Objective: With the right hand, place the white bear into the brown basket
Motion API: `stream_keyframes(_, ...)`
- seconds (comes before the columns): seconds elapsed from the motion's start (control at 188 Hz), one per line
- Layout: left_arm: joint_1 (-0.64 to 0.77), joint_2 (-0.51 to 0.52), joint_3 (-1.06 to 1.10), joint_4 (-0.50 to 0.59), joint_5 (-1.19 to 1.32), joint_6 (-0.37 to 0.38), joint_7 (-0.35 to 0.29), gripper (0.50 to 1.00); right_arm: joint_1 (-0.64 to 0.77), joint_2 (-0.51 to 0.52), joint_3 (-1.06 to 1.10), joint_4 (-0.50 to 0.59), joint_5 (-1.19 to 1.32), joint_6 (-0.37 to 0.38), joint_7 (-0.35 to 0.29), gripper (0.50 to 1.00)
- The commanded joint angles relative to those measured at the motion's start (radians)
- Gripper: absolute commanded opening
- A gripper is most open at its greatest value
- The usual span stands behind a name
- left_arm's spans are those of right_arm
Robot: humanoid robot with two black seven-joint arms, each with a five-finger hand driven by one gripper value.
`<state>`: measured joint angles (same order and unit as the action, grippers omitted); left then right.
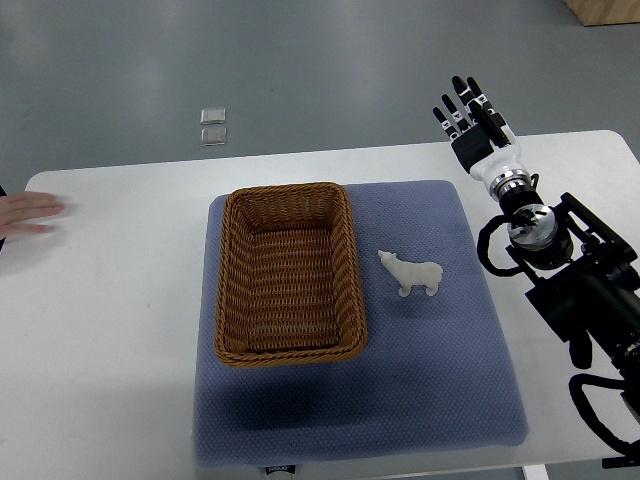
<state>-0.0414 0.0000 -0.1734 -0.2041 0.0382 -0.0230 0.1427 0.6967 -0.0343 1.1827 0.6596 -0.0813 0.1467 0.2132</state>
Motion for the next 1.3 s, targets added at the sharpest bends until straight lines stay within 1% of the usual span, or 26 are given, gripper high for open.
stream_keyframes(0.0,0.0,0.0,0.002,-0.001,0.002,0.0,0.0,1.0,0.0,0.001,0.0,0.0,0.0,-0.001,0.0,0.932)
stream_keyframes(0.181,-0.002,0.0,0.0,-0.001,0.0,0.0,0.0,1.0,0.001,-0.002,-0.003,0.002,-0.002,-0.001,-0.003,0.932)
stream_keyframes(0.309,-0.002,0.0,0.0,-0.001,0.0,0.0,0.0,1.0,0.007,-0.016,-0.044,0.005,-0.002,-0.001,-0.006,0.932)
stream_keyframes(0.394,-0.002,0.0,0.0,-0.003,0.002,0.0,0.0,1.0,0.014,-0.019,-0.06,0.018,-0.002,-0.013,-0.003,0.932)
stream_keyframes(0.479,-0.002,0.0,0.0,-0.003,0.002,0.0,0.0,1.0,0.024,-0.058,-0.08,0.029,-0.032,0.001,-0.018,0.932)
stream_keyframes(0.633,-0.002,0.0,0.0,-0.009,0.003,0.0,0.0,1.0,0.064,-0.173,-0.23,0.152,-0.218,0.013,-0.107,0.93)
stream_keyframes(0.687,-0.002,0.0,0.0,-0.011,0.003,0.0,0.0,1.0,0.106,-0.223,-0.302,0.178,-0.311,0.016,-0.141,0.93)
stream_keyframes(0.751,-0.002,0.0,-0.002,-0.011,0.003,-0.002,0.0,1.0,0.168,-0.292,-0.423,0.206,-0.419,0.042,-0.173,0.93)
stream_keyframes(0.814,-0.002,0.0,-0.002,-0.011,0.003,-0.002,0.0,1.0,0.253,-0.363,-0.571,0.229,-0.492,0.077,-0.21,0.93)
stream_keyframes(0.825,-0.002,0.0,-0.002,-0.011,0.003,-0.002,0.0,1.0,0.283,-0.384,-0.624,0.236,-0.509,0.091,-0.224,0.93)
stream_keyframes(0.857,-0.002,0.0,-0.002,-0.011,0.003,-0.002,0.0,1.0,0.316,-0.406,-0.684,0.245,-0.52,0.108,-0.241,0.93)
stream_keyframes(0.905,-0.002,0.0,-0.002,-0.011,0.003,-0.002,0.0,1.0,0.403,-0.455,-0.836,0.279,-0.535,0.155,-0.288,0.932)
stream_keyframes(0.985,-0.002,0.0,0.0,-0.012,0.003,-0.002,0.0,1.0,0.526,-0.506,-1.031,0.341,-0.538,0.221,-0.354,0.932)
stream_keyframes(1.006,-0.002,0.0,0.0,-0.011,0.003,-0.002,0.0,1.0,0.578,-0.522,-1.104,0.371,-0.537,0.241,-0.385,0.932)
stream_keyframes(1.07,-0.002,0.0,0.0,-0.011,0.003,-0.002,0.0,1.0,0.658,-0.536,-1.209,0.436,-0.531,0.241,-0.437,0.93)
stream_keyframes(1.134,-0.002,0.0,0.0,-0.011,0.003,-0.002,-0.002,1.0,0.701,-0.542,-1.267,0.489,-0.509,0.243,-0.466,0.93)
stream_keyframes(1.208,-0.003,0.0,0.0,-0.011,0.003,-0.002,0.0,1.0,0.713,-0.546,-1.299,0.529,-0.46,0.24,-0.483,0.93)
stream_keyframes(1.294,-0.002,0.0,0.0,-0.009,0.003,-0.002,0.0,1.0,0.713,-0.536,-1.302,0.548,-0.41,0.235,-0.492,0.93)
